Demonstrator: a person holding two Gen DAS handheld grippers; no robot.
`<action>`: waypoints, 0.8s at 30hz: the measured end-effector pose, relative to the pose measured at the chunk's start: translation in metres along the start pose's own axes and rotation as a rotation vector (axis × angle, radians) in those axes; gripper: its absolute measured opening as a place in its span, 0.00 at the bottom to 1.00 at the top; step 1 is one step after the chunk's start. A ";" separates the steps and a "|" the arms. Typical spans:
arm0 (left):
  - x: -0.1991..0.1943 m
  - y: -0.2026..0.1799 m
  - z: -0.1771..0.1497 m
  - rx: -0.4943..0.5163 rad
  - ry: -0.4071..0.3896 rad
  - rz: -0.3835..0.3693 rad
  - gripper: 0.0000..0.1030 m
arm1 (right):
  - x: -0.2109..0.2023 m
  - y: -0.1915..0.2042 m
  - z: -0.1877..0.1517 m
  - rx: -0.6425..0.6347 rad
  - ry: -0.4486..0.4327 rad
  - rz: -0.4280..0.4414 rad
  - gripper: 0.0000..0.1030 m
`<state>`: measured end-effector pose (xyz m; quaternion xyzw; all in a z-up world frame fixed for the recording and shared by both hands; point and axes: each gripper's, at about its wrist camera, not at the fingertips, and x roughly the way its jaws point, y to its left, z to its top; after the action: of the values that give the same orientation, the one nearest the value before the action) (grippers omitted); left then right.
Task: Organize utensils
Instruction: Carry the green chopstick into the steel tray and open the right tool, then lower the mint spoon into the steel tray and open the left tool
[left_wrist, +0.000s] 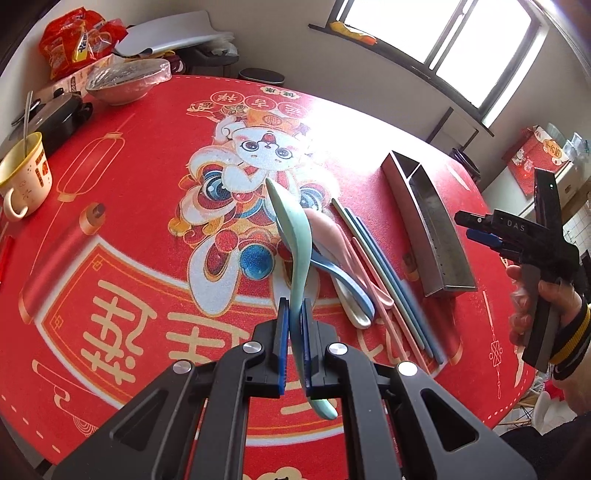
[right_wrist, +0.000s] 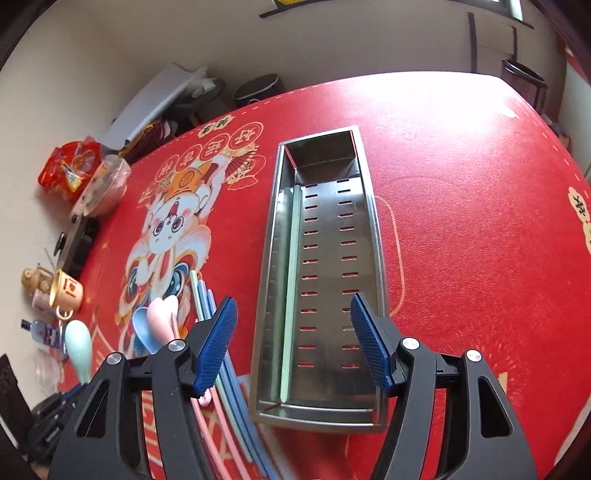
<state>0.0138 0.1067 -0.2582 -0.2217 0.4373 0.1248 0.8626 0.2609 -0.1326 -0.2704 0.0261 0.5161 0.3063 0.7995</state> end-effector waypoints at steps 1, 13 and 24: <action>0.001 -0.003 0.003 0.005 0.000 -0.004 0.06 | -0.006 -0.001 -0.002 -0.008 -0.018 -0.009 0.69; 0.020 -0.057 0.026 0.085 0.020 -0.048 0.06 | -0.050 -0.020 -0.021 -0.067 -0.148 -0.069 0.85; 0.057 -0.129 0.048 0.156 0.056 -0.104 0.06 | -0.067 -0.056 -0.020 -0.042 -0.176 -0.052 0.85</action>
<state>0.1336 0.0194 -0.2438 -0.1799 0.4576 0.0389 0.8699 0.2513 -0.2179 -0.2453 0.0227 0.4380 0.2927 0.8497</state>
